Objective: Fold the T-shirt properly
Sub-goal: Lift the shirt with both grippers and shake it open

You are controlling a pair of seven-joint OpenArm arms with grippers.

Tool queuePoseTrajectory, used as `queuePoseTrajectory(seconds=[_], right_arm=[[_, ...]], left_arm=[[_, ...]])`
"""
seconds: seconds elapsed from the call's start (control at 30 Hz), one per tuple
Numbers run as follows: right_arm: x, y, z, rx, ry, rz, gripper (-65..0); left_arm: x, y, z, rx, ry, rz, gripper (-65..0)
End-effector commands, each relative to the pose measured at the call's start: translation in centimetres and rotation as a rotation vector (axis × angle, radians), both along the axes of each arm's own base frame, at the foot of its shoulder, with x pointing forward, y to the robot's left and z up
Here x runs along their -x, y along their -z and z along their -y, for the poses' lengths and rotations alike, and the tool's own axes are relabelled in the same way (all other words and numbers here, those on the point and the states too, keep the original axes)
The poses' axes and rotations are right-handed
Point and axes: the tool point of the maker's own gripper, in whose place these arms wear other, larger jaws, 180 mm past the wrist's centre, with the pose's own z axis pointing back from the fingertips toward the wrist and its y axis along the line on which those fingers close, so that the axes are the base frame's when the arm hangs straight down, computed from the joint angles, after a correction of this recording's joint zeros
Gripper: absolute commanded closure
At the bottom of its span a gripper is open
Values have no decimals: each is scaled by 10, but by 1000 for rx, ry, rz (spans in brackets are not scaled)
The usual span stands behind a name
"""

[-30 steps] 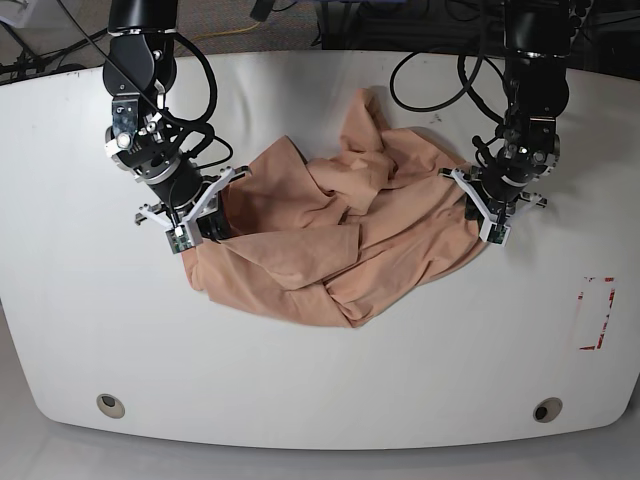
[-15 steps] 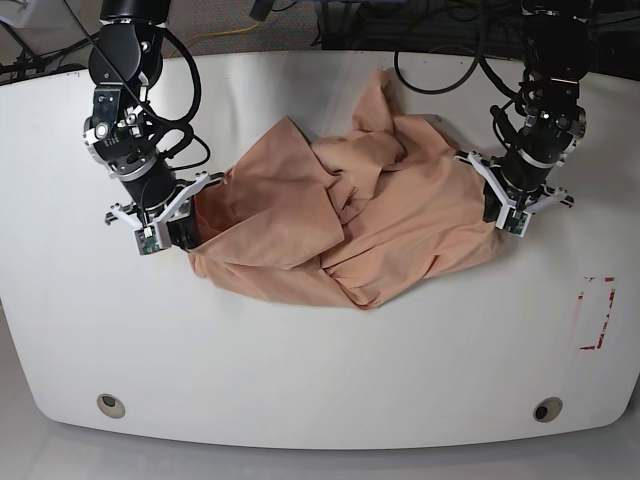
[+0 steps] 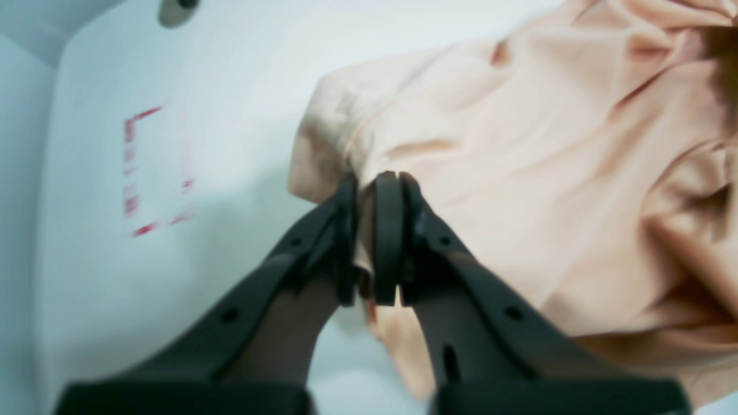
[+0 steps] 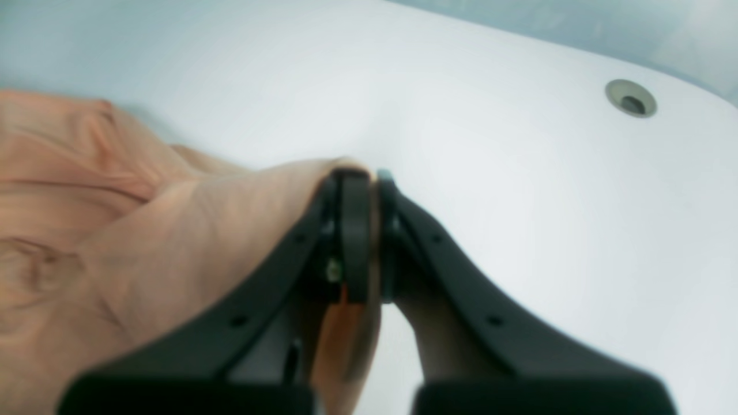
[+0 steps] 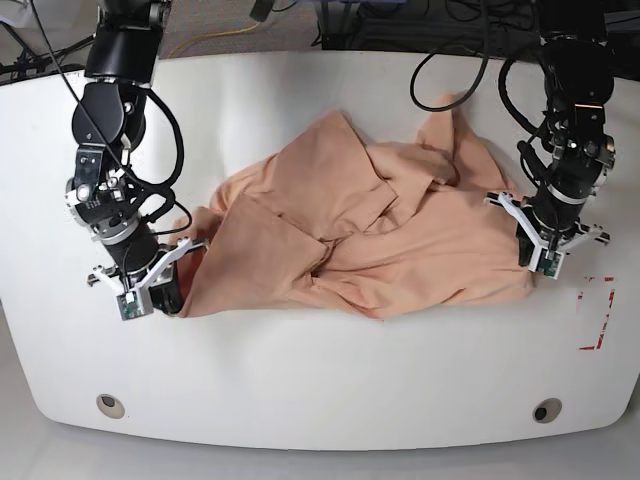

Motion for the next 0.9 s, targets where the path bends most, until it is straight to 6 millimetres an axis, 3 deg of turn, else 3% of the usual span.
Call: queuePoseTrajectory(seconds=[0.0, 0.23, 0.5, 0.63, 0.77, 0.87], right_arm=[[-20, -35, 11, 7, 10, 96, 0], [-59, -79, 12, 40, -14, 174, 0], [-101, -148, 18, 42, -2, 281, 0], [-113, -197, 27, 85, 1, 318, 0], [-118, -244, 28, 119, -10, 371, 0], [-117, -286, 32, 132, 2, 431, 0]], left_arm=[[-21, -39, -5, -17, -7, 106, -4], [-53, -83, -5, -142, -20, 211, -4], [-76, -136, -4, -221, -9, 317, -4], [-82, -175, -32, -228, -105, 352, -6], [-88, -216, -39, -276, -106, 406, -6], [-84, -251, -58, -305, -158, 462, -6]])
